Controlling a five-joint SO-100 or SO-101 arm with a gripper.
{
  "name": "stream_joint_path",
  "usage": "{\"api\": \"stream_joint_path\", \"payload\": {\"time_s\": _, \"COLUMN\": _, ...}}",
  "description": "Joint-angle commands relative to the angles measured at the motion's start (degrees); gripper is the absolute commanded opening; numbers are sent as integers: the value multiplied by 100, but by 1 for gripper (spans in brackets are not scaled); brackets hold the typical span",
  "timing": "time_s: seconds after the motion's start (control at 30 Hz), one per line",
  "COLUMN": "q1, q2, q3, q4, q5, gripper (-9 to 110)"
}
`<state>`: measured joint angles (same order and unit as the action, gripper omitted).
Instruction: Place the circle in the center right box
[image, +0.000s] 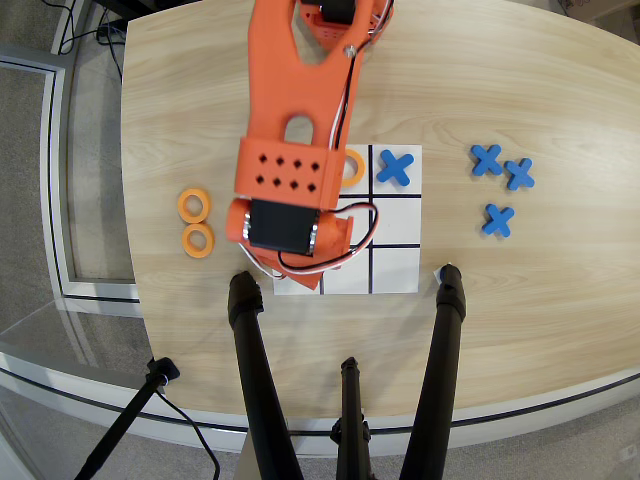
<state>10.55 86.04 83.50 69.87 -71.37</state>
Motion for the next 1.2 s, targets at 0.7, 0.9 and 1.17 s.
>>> {"api": "stream_joint_path", "payload": {"time_s": 0.7, "q1": 325, "q2": 6249, "q3": 5871, "q4": -431, "q5": -334, "gripper": 0}}
{"api": "stream_joint_path", "payload": {"time_s": 0.9, "q1": 404, "q2": 7919, "q3": 7629, "q4": -545, "q5": -369, "gripper": 0}}
{"api": "stream_joint_path", "payload": {"time_s": 1.17, "q1": 413, "q2": 9396, "q3": 9211, "q4": -483, "q5": -369, "gripper": 0}}
